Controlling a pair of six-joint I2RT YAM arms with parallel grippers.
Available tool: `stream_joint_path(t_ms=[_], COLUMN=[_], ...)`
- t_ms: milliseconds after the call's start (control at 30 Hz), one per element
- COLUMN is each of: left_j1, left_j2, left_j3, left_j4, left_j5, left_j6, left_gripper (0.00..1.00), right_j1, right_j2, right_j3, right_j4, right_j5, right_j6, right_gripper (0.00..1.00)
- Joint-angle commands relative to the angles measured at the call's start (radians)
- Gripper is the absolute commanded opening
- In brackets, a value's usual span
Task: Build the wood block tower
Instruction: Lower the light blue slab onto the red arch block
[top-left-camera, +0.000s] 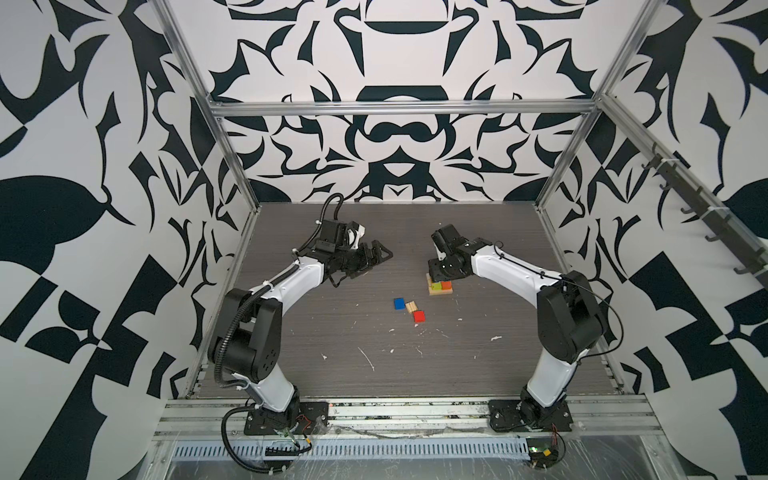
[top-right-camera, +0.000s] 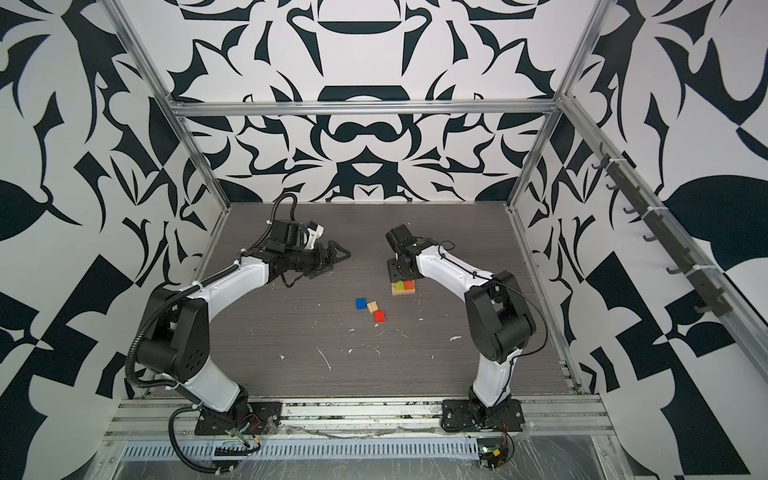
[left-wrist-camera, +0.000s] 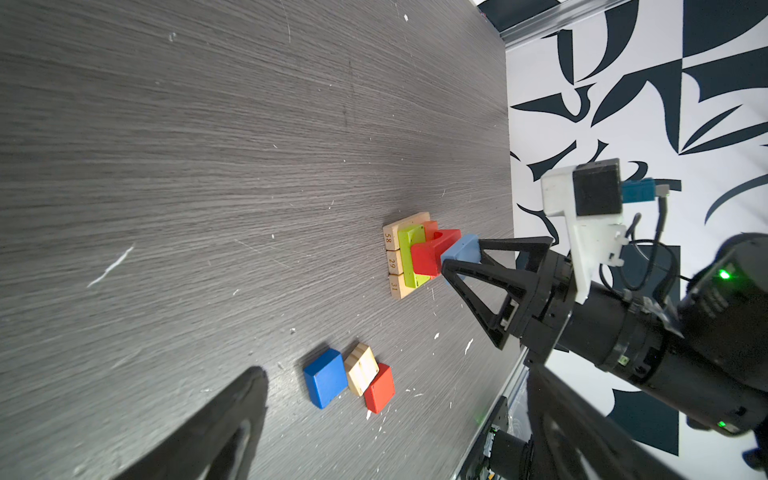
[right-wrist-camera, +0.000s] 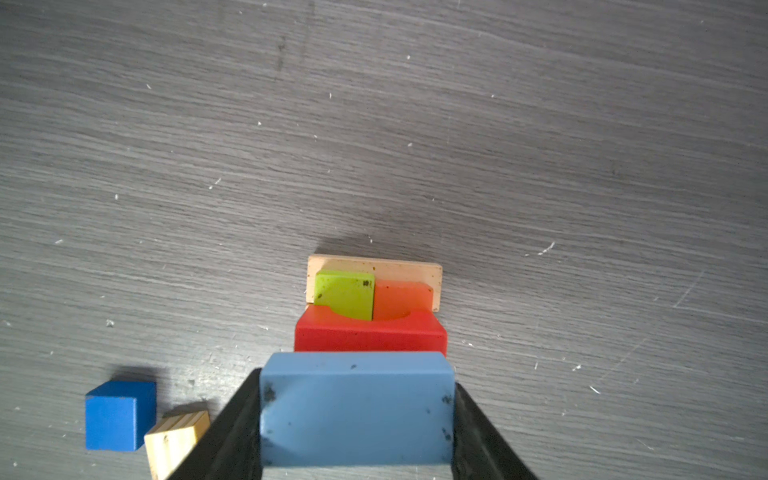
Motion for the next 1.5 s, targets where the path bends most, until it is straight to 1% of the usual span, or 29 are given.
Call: stream_joint_path(t_ms=[0, 467, 1300, 1467], left_j1=[-0.006, -0.009, -0.009, -0.009], left_j2=[0.021, 0.024, 0.025, 0.026], left_j3=[0.026, 0.02, 0.018, 0.019], left_j4=[0.013, 0.013, 0.013, 0.013], left_j5=[0.001, -0.003, -0.007, -0.006], left_j6=[-0.001, 0.002, 0.006, 0.005], left_gripper=[0.99, 0.99, 1.0, 0.99], right_j1=[-0.004, -0.004, -0.004, -0.004], right_j2=[-0.004, 0.002, 0.015, 0.018], right_j3=[0.008, 0.009, -0.001, -0.004], right_j4=[0.003, 0.019, 0.025, 0.026], right_j5=[0.018, 0.029, 0.033, 0.038], right_j6=[-0.005, 0.007, 0.019, 0.022], right_gripper=[0.6, 0.6, 0.63, 0.66])
